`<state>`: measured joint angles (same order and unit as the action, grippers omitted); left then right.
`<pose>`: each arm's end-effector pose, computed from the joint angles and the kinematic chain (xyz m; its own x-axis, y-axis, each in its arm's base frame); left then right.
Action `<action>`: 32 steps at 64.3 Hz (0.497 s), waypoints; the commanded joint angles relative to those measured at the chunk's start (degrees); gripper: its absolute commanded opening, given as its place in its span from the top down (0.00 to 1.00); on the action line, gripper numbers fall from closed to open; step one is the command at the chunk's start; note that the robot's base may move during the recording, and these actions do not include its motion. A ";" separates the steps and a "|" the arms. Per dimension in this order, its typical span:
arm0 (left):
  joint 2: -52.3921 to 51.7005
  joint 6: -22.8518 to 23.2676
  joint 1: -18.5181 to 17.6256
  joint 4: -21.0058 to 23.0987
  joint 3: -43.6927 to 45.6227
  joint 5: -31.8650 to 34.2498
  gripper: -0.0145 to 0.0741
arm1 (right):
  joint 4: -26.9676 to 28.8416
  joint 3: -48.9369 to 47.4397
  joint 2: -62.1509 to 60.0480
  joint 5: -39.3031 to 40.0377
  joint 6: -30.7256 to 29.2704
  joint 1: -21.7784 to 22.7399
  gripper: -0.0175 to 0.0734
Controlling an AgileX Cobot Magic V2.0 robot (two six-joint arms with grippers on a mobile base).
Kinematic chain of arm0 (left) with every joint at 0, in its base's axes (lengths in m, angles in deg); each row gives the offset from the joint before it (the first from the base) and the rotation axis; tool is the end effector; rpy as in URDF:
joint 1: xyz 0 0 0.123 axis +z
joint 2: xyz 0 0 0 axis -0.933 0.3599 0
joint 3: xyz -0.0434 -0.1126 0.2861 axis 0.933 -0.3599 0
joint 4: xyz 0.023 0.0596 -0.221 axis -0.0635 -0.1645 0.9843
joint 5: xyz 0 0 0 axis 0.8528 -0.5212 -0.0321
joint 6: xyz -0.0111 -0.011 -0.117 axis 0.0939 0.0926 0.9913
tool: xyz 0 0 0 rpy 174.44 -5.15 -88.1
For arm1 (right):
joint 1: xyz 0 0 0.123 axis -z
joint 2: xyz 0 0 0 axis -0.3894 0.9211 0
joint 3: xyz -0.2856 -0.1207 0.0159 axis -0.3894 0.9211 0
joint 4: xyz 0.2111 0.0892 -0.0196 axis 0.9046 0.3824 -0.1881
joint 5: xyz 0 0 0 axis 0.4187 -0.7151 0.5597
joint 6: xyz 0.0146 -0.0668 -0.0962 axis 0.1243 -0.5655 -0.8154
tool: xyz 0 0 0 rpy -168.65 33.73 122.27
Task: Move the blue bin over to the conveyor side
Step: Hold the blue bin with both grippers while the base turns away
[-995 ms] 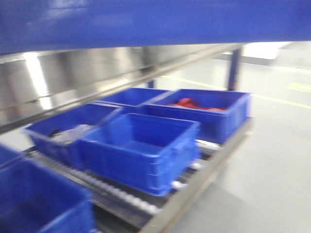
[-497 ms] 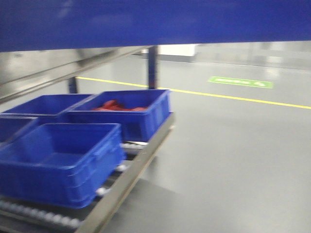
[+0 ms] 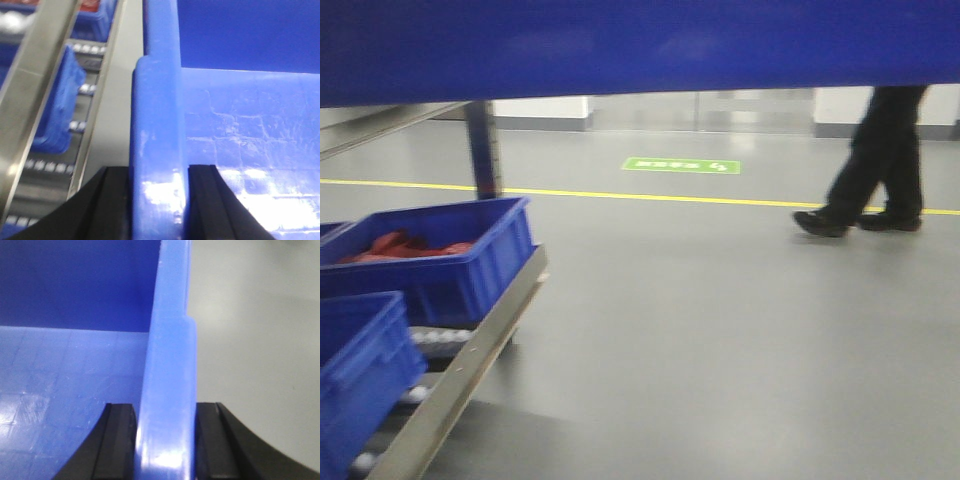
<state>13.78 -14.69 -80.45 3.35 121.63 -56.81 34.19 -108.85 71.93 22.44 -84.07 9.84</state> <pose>0.2213 -0.0309 0.4738 -0.7096 -0.1396 -0.6906 -0.0855 0.9900 -0.1123 0.2010 0.0456 0.4709 -0.6223 -0.0717 -0.7795 -0.1758 0.9831 0.0500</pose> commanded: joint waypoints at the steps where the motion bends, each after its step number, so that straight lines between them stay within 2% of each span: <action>1: -1.14 0.36 -0.29 -1.18 0.69 4.19 0.86 | -0.60 -0.84 -1.52 5.62 -1.01 0.06 0.90; 32: -1.14 0.36 -0.29 -1.18 0.69 4.19 0.86 | -0.60 -0.84 -1.52 5.62 -1.01 0.06 0.90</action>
<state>13.78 -14.69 -80.54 3.47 121.63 -56.81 34.19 -108.85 71.81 22.44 -84.07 9.84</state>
